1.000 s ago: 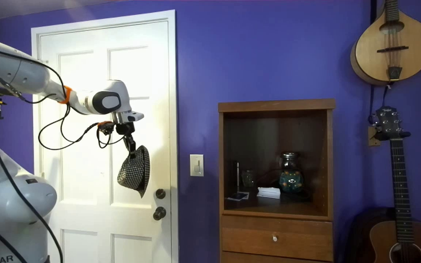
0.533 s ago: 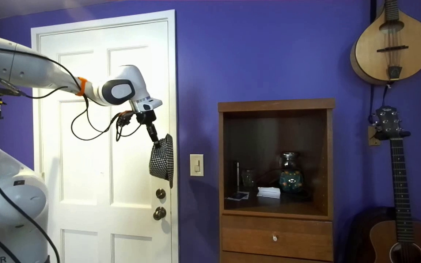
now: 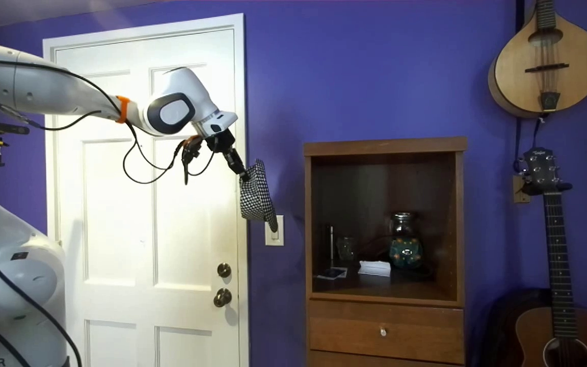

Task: Put the hat on top of the cabinet

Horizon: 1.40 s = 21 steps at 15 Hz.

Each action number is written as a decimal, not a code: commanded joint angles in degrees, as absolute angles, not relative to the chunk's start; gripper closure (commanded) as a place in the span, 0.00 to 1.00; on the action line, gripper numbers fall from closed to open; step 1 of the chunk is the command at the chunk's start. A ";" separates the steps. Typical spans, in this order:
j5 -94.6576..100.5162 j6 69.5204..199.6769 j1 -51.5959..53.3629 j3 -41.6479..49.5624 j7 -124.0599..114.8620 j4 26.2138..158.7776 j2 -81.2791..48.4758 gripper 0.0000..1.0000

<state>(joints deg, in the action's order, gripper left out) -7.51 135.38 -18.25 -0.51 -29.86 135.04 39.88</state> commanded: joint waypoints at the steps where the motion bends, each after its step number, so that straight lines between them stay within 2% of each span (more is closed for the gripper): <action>1: -7.17 135.25 -17.89 -0.22 -30.18 134.73 39.64 0.93; 7: -7.16 135.25 -17.88 -0.21 -30.29 134.63 39.34 0.93; 8: -7.50 135.57 -18.43 -0.05 -31.41 133.72 38.79 0.98; 9: -8.49 136.67 -18.24 0.84 -31.44 132.79 38.35 0.98; 18: -11.56 158.45 -18.07 6.28 -30.30 124.50 32.61 0.98; 21: -14.26 163.50 -20.57 5.51 -35.85 122.20 29.27 0.98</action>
<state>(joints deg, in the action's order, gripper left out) -11.25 159.15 -18.58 6.24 -31.53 126.00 33.51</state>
